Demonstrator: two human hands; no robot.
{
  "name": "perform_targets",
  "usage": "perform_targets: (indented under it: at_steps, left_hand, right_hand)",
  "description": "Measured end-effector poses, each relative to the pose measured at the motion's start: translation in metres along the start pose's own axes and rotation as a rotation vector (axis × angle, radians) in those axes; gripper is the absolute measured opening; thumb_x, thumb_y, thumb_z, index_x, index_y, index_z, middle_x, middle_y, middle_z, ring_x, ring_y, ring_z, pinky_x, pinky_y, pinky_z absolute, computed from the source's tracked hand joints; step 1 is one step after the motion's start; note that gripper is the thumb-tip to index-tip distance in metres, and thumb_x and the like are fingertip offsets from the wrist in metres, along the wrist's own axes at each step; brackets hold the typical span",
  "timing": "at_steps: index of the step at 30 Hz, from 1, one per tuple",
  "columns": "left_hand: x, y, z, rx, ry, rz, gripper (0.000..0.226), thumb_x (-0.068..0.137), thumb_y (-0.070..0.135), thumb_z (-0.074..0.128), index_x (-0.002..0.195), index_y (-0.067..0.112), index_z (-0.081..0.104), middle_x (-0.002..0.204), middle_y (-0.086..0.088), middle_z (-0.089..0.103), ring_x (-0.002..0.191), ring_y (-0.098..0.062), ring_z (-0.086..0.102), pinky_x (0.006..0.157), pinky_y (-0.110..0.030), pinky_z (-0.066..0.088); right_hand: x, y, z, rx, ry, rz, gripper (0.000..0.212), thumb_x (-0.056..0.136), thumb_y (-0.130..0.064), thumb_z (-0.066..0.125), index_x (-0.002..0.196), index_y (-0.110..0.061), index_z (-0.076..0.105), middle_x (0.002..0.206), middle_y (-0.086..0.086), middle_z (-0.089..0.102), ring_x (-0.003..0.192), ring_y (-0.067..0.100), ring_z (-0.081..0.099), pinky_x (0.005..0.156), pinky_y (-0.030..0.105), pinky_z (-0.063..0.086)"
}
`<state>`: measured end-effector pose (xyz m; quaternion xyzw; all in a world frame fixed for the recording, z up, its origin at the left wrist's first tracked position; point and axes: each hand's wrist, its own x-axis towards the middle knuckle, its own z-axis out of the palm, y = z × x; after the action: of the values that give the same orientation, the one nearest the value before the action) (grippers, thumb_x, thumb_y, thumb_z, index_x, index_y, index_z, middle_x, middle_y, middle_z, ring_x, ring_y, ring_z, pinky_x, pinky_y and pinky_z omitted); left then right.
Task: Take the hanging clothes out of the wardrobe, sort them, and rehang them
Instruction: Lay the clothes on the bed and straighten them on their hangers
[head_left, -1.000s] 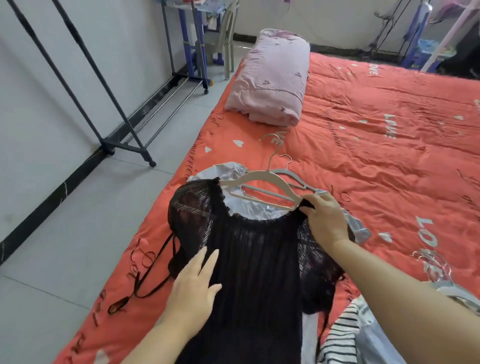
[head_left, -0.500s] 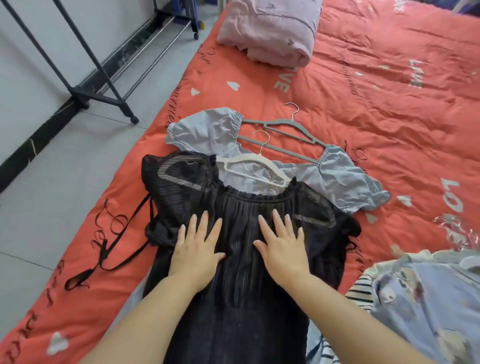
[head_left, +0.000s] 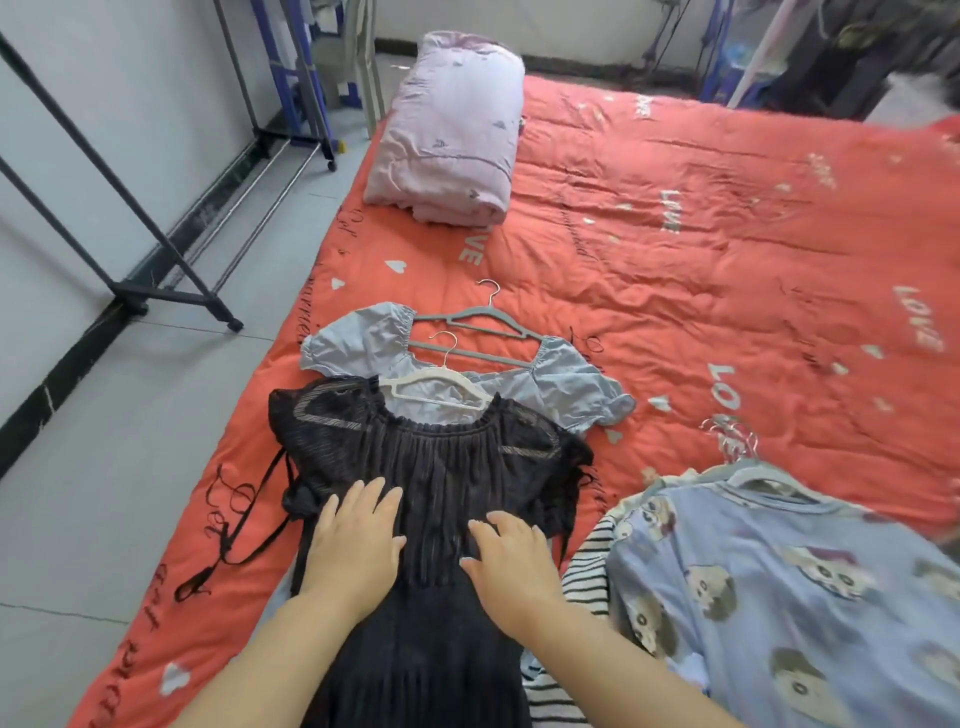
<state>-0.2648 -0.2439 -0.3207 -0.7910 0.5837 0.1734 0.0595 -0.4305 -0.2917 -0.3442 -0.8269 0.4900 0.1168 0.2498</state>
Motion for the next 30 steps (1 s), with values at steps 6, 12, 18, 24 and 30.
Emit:
perform_targets:
  at_steps: [6,12,18,24,30]
  left_hand:
    - [-0.05,0.025,-0.067,0.038,0.094,0.085,0.056,0.097,0.035,0.041,0.148,0.021,0.021,0.153,0.005,0.021,0.141,-0.012,0.015,0.116,-0.034,0.009]
    - [-0.101,0.043,-0.109,0.042,0.151,0.203,0.057,0.097,0.035,0.042,0.148,0.02,0.022,0.152,0.005,0.023,0.141,-0.011,0.018,0.116,-0.035,0.01]
    - [-0.158,0.052,-0.123,0.043,0.178,0.343,0.056,0.097,0.035,0.041,0.148,0.02,0.021,0.151,0.006,0.025,0.14,-0.011,0.019,0.117,-0.036,0.011]
    - [-0.211,0.07,-0.118,0.01,0.188,0.481,0.056,0.097,0.034,0.043,0.147,0.02,0.023,0.15,0.006,0.029,0.139,-0.011,0.023,0.116,-0.037,0.012]
    - [-0.253,0.099,-0.115,-0.009,0.194,0.58,0.051,0.096,0.032,0.045,0.144,0.022,0.029,0.145,0.009,0.035,0.135,-0.01,0.029,0.115,-0.037,0.013]
  right_hand:
    - [-0.077,-0.002,-0.05,0.036,0.123,0.024,0.043,0.098,-0.035,0.04,0.138,-0.018,0.039,0.143,0.004,0.036,0.129,0.026,0.035,0.11,0.038,0.025]
    - [-0.154,-0.008,-0.081,0.077,0.293,0.107,0.04,0.098,-0.032,0.04,0.136,-0.018,0.042,0.137,0.002,0.041,0.124,0.024,0.04,0.103,0.034,0.03]
    - [-0.23,-0.024,-0.073,0.118,0.367,0.243,0.036,0.096,-0.03,0.045,0.131,-0.021,0.045,0.134,0.001,0.043,0.123,0.026,0.039,0.104,0.038,0.032]
    - [-0.313,-0.03,-0.067,0.091,0.457,0.334,0.039,0.095,-0.031,0.046,0.133,-0.018,0.045,0.133,0.001,0.045,0.122,0.025,0.041,0.103,0.035,0.031]
    - [-0.376,-0.017,-0.058,0.05,0.455,0.446,0.039,0.097,-0.033,0.041,0.134,-0.019,0.042,0.132,0.002,0.044,0.121,0.024,0.04,0.103,0.034,0.03]
